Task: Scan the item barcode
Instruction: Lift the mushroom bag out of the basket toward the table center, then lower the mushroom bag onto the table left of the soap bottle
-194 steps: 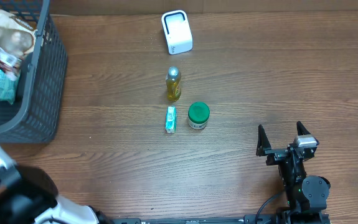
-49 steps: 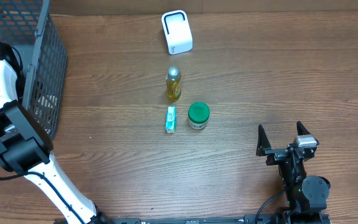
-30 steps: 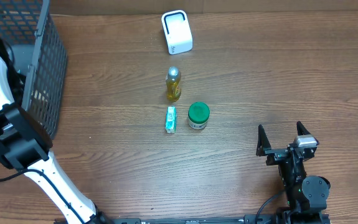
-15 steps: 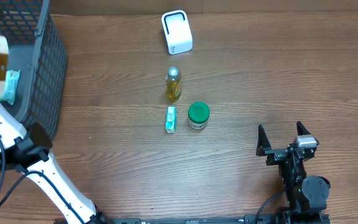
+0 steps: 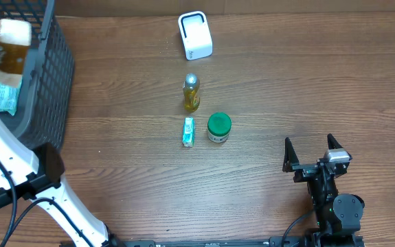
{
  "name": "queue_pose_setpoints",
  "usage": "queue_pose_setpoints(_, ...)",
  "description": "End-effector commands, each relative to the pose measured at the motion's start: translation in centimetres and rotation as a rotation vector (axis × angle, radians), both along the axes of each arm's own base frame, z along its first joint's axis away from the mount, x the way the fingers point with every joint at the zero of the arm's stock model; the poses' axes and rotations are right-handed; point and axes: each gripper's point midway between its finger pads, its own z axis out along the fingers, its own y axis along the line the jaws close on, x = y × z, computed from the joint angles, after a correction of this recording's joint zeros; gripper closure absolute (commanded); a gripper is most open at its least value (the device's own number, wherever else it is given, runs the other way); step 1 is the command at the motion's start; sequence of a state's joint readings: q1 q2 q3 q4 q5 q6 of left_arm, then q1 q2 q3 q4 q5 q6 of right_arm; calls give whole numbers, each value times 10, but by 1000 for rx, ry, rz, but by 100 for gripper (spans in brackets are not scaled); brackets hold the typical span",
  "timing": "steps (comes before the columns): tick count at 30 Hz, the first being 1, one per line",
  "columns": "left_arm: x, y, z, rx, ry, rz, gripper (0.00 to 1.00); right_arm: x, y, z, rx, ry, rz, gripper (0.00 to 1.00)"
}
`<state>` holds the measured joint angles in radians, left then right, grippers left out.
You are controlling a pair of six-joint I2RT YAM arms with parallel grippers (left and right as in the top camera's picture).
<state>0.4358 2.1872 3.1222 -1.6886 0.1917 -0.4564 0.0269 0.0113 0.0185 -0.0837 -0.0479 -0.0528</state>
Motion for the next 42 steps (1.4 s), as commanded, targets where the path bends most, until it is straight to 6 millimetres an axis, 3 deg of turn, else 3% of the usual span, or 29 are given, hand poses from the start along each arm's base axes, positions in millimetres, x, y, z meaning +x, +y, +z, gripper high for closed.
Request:
queue_pose_setpoints(1, 5, -53, 20, 3, -73, -232, 96, 0, 1, -4, -1, 3, 3, 0)
queue_pose_setpoints(12, 21, -160, 8, 23, -34, -510, 96, 0, 1, -4, -1, 3, 3, 0)
queue_pose_setpoints(18, 26, -207, -29, 53, 103, -608, 96, 0, 1, -4, -1, 3, 3, 0)
queue_pose_setpoints(22, 25, -234, -64, 52, 228, -666, 96, 0, 1, -4, -1, 3, 3, 0)
queue_pose_setpoints(30, 12, -248, -144, 151, 527, -677, 96, 0, 1, -4, -1, 3, 3, 0)
queue_pose_setpoints(34, 7, -245, -184, 217, 658, -664, 96, 0, 1, -4, -1, 3, 3, 0)
queue_pose_setpoints(42, 5, -245, -253, 209, 770, -667, 95, 0, 1, -4, -1, 3, 3, 0)
